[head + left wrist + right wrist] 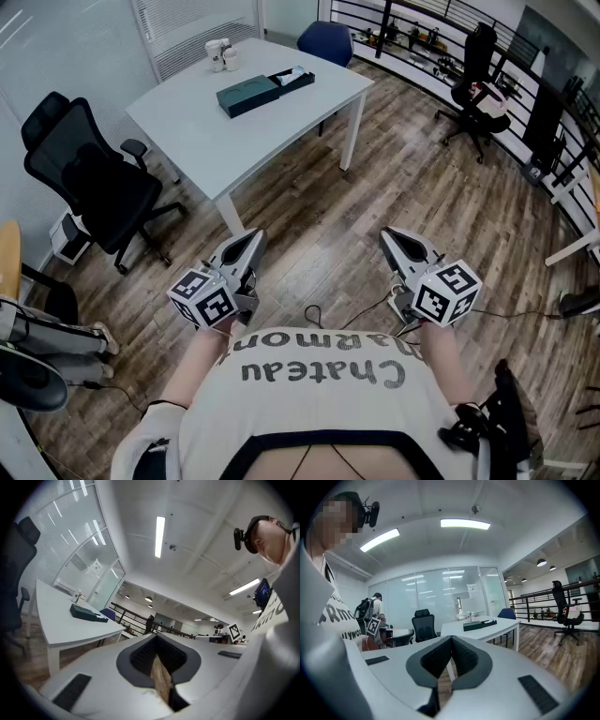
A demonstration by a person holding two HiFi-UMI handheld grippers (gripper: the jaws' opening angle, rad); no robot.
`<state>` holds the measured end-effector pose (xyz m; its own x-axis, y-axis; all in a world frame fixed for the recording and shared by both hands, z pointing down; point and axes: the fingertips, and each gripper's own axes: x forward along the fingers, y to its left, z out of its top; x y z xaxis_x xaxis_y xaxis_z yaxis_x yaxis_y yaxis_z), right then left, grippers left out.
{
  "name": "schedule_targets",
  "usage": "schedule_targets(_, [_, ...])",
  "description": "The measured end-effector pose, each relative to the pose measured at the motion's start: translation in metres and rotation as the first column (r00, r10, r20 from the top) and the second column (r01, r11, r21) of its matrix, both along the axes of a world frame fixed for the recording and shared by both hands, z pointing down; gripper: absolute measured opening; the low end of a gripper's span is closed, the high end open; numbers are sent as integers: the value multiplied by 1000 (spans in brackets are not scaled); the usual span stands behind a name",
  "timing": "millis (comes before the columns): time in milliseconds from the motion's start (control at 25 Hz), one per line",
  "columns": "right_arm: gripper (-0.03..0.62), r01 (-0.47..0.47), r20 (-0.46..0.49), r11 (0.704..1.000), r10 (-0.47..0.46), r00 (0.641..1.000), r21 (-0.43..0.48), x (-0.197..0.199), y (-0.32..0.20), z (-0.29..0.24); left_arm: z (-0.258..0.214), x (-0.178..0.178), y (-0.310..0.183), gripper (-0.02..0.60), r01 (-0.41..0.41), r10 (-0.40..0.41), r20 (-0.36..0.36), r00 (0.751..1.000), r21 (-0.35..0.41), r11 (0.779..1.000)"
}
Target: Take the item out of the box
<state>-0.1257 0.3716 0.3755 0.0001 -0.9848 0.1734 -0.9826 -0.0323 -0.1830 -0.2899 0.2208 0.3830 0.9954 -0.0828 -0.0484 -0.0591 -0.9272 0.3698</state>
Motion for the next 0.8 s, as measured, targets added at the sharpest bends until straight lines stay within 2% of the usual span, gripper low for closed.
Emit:
schedule_targets(640, [0,-5,19,1000,6,1000,-18,-11,-11,10,9,-7,-8,-6,-29,29,8,1000,-33,999])
schedule_targets(800, [0,-21,36,997,24,999,-80,-7,-11,29,19,-5,-10,-6,-24,26,17,1000,-70,997])
